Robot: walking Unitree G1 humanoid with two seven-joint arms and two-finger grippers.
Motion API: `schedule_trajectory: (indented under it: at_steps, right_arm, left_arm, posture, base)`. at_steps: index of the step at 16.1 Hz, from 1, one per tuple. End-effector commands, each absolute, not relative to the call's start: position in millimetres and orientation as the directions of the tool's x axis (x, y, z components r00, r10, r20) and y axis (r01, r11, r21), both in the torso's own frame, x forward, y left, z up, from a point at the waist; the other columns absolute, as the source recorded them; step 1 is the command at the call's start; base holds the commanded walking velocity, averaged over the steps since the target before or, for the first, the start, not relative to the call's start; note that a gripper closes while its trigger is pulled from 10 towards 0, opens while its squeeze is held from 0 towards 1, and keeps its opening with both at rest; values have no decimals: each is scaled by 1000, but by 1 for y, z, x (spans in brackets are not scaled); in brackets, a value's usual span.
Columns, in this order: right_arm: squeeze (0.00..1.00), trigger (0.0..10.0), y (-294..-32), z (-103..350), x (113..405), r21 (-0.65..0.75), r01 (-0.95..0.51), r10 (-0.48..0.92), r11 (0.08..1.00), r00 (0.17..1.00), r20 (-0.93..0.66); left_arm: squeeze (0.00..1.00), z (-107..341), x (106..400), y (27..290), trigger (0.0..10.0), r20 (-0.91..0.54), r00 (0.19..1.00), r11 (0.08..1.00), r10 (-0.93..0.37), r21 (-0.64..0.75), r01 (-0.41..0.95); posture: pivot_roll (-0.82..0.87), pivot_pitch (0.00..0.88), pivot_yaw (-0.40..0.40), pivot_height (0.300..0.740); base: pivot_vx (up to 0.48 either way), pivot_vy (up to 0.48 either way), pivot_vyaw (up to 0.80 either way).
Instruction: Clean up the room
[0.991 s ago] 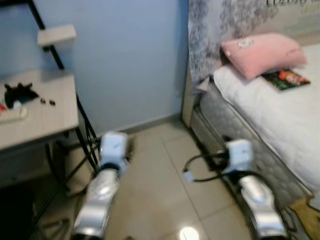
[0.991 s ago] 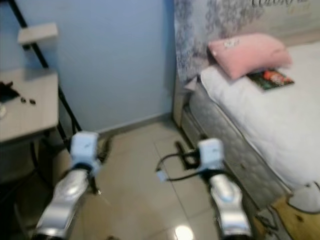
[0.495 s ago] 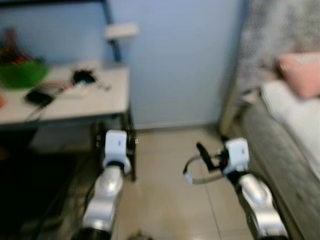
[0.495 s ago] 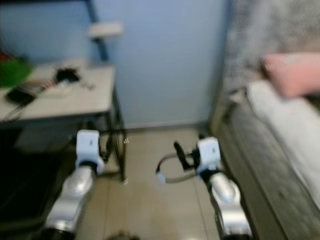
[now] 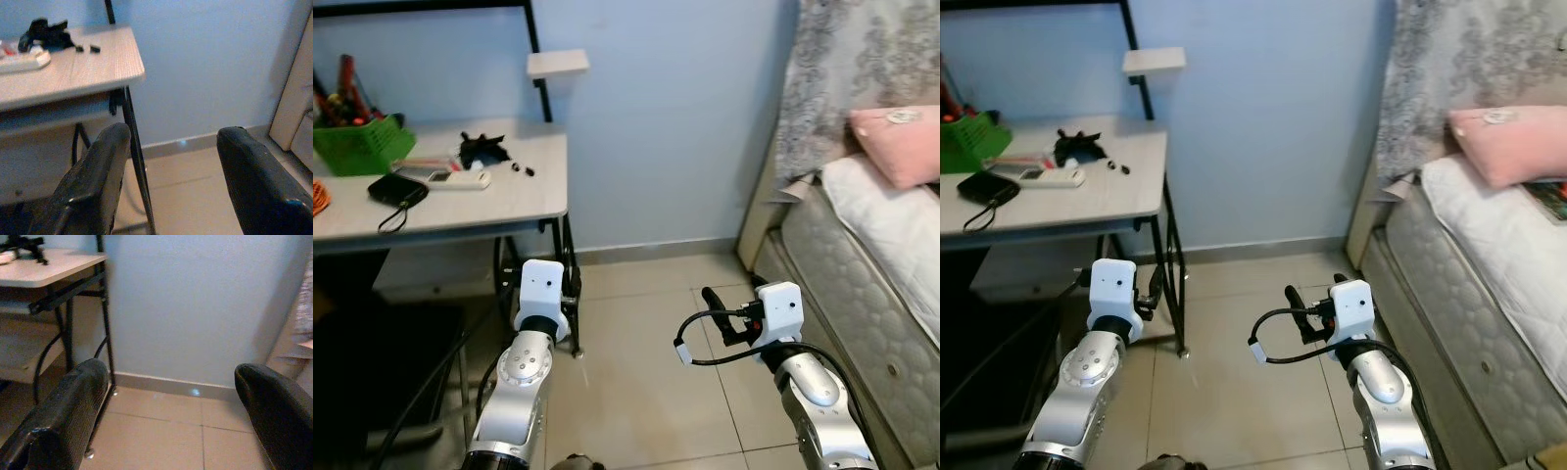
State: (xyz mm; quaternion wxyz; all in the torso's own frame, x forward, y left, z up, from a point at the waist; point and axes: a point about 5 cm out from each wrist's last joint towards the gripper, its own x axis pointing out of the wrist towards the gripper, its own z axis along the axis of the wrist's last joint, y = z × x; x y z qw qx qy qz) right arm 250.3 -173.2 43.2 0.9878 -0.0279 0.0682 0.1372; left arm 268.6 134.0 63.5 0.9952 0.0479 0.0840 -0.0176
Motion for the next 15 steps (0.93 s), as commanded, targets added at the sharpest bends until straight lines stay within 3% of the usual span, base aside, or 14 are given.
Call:
schedule_trajectory:
  at_steps: [1, 5, 8, 10, 15]
  right_arm:
    - [0, 10000, -170, 46, 254, -35, -277, 271, 960, 955, -123]
    - [0, 10000, -167, 48, 256, -37, -295, 289, 955, 950, -117]
    - [0, 10000, -168, 48, 258, -40, -293, 286, 955, 951, -120]
    - [0, 10000, -169, 47, 258, -33, -287, 281, 957, 951, -127]
    - [0, 10000, -173, 46, 257, -37, -258, 251, 965, 958, -135]
  left_arm:
    - [0, 72, 274, 140, 10000, -136, 991, 994, -1, 112, 16]
    - [0, 68, 273, 142, 10000, -164, 986, 994, 18, 109, 0]
    - [0, 68, 274, 140, 10000, -168, 985, 992, 28, 123, -7]
    - [0, 67, 275, 140, 10000, -179, 982, 986, 52, 167, -21]
    - [0, 64, 278, 142, 10000, -200, 978, 988, 55, 153, -25]
  posture:
    - [-139, 0, 61, 723]
    - [-139, 0, 60, 723]
    - [-135, 0, 60, 723]
    - [-134, 0, 59, 723]
    - [-137, 0, 58, 723]
  base:
    - [435, 0, 0]
    - [477, 0, 0]
    - [480, 0, 683]
    - [0, 0, 738]
    - [0, 0, 0]
